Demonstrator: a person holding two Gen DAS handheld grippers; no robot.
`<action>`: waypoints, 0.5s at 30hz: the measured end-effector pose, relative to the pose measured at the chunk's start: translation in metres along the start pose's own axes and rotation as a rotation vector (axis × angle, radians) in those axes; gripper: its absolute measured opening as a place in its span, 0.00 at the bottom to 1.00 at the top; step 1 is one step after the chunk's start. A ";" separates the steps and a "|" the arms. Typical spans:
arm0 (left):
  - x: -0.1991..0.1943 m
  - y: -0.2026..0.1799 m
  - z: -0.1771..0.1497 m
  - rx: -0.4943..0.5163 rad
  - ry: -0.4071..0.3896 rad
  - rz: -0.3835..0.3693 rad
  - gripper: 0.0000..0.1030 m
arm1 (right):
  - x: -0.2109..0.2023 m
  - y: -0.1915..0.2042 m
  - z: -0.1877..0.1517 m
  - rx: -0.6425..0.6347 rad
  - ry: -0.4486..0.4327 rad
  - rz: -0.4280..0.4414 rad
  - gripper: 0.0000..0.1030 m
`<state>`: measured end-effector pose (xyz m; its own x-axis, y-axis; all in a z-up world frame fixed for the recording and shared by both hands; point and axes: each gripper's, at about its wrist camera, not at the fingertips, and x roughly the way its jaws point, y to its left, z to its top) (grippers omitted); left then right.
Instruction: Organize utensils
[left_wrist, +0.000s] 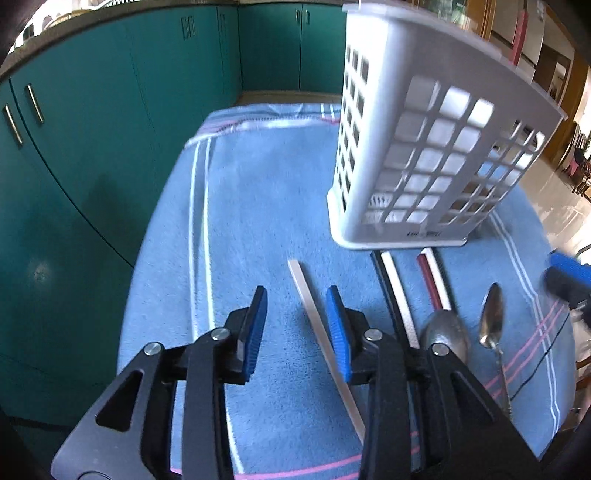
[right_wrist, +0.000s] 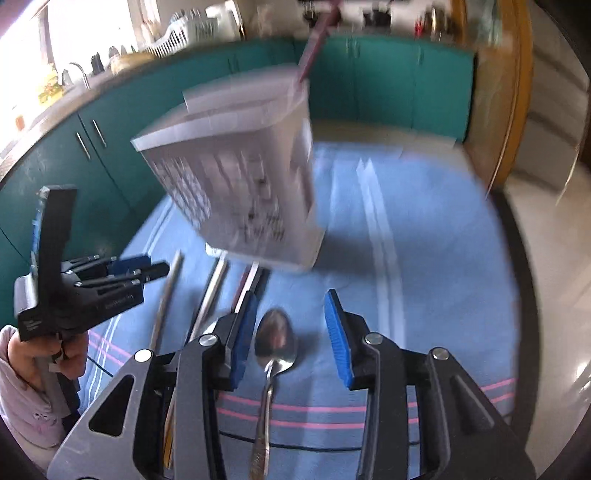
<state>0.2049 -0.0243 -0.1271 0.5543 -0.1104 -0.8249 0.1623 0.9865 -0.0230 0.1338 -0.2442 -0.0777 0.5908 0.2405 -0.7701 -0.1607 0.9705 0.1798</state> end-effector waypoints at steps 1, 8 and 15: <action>0.004 0.000 -0.001 -0.002 0.005 -0.003 0.33 | 0.012 -0.003 0.000 0.012 0.028 0.013 0.37; 0.023 0.003 0.009 -0.014 0.041 -0.004 0.33 | 0.045 -0.013 0.002 0.024 0.115 0.081 0.37; 0.032 -0.007 0.019 0.008 0.045 0.022 0.37 | 0.061 -0.022 0.000 0.002 0.165 0.153 0.35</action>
<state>0.2368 -0.0372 -0.1425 0.5208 -0.0828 -0.8497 0.1567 0.9876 -0.0001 0.1733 -0.2506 -0.1281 0.4218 0.3789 -0.8237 -0.2367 0.9230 0.3033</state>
